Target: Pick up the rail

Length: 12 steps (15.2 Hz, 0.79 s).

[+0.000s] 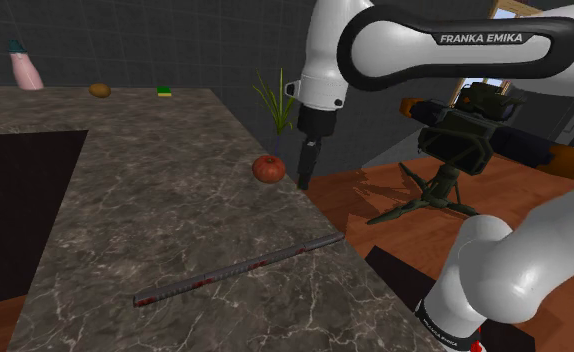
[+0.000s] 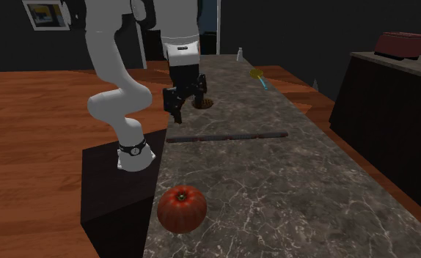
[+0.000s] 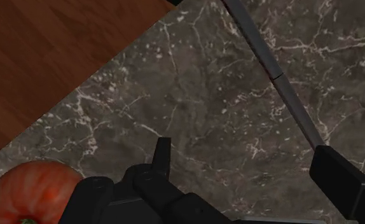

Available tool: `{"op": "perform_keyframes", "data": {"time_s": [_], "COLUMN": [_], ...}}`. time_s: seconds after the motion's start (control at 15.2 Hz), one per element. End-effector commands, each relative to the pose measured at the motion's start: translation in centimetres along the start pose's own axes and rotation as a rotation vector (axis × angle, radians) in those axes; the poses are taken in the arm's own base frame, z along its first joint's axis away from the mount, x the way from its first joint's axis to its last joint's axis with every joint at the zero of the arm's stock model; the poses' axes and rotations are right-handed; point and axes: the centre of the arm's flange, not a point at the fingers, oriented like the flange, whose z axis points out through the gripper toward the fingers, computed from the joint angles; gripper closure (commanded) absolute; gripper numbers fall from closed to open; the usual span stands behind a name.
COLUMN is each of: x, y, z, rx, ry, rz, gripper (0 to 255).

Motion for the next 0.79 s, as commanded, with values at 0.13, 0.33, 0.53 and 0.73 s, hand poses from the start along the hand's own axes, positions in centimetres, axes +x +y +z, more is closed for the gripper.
{"op": "perform_keyframes", "data": {"time_s": [0.13,0.33,0.53,0.73], "x": [3.9,6.3,8.5,10.3], "y": [-3.5,-6.4,-9.5,-12.9], "z": [1.8,3.4,5.0,6.6], "rx": [-0.008,-0.014,-0.02,-0.026], "ry": [-0.01,-0.019,-0.027,-0.035], "rz": [-0.147,-0.255,-0.363,-0.471], "gripper": [0,0,0,0]}}
